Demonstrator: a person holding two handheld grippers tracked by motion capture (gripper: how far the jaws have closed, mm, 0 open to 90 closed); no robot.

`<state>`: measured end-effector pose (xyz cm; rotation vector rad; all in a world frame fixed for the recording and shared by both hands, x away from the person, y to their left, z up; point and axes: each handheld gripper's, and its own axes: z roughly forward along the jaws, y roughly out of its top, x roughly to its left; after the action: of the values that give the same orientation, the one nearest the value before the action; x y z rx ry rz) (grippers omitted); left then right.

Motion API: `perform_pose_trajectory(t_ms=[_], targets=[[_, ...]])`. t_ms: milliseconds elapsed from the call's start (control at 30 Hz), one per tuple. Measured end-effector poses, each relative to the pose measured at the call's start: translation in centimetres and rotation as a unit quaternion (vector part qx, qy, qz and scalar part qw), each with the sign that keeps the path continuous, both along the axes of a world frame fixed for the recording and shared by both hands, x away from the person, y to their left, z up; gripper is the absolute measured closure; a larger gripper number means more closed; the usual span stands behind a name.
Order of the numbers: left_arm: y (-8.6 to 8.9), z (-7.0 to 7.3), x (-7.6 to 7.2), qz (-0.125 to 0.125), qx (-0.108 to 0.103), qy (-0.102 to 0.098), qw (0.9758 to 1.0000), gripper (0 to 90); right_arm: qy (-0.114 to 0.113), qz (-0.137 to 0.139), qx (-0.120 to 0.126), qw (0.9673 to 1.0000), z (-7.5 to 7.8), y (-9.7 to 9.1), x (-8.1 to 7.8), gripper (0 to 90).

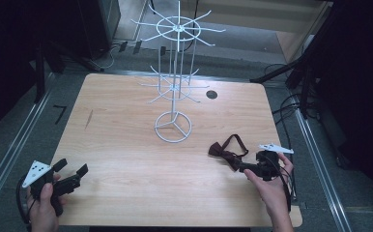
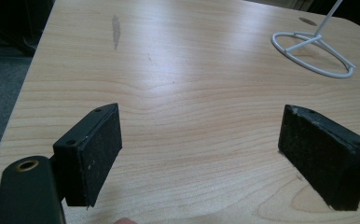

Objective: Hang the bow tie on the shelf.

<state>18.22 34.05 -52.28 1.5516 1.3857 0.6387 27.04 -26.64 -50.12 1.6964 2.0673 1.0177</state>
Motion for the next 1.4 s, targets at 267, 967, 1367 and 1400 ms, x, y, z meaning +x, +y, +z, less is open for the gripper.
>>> perform_pose_trajectory(t_ms=[267, 967, 1367, 1400], targets=[[0.0, 0.0, 0.0, 0.0, -0.001, 0.0, 1.0, 14.3, 0.023, 0.012, -0.021, 0.9994, 0.1, 1.5, 1.8, 9.2], [0.0, 0.0, 0.0, 0.0, -0.002, -0.001, 1.0, 14.3, 0.079, -0.103, -0.063, 0.9896, -0.9, 0.0, 5.9, 44.7], [0.0, 0.0, 0.1, -0.001, -0.002, -0.001, 1.0, 14.3, 0.076, -0.072, -0.088, 0.9906, -2.0, 0.1, 5.8, 90.0], [0.0, 0.0, 0.1, -0.001, -0.002, 0.0, 1.0, 14.3, 0.066, -0.074, -0.083, 0.9916, -1.9, 0.1, 5.6, 90.0]])
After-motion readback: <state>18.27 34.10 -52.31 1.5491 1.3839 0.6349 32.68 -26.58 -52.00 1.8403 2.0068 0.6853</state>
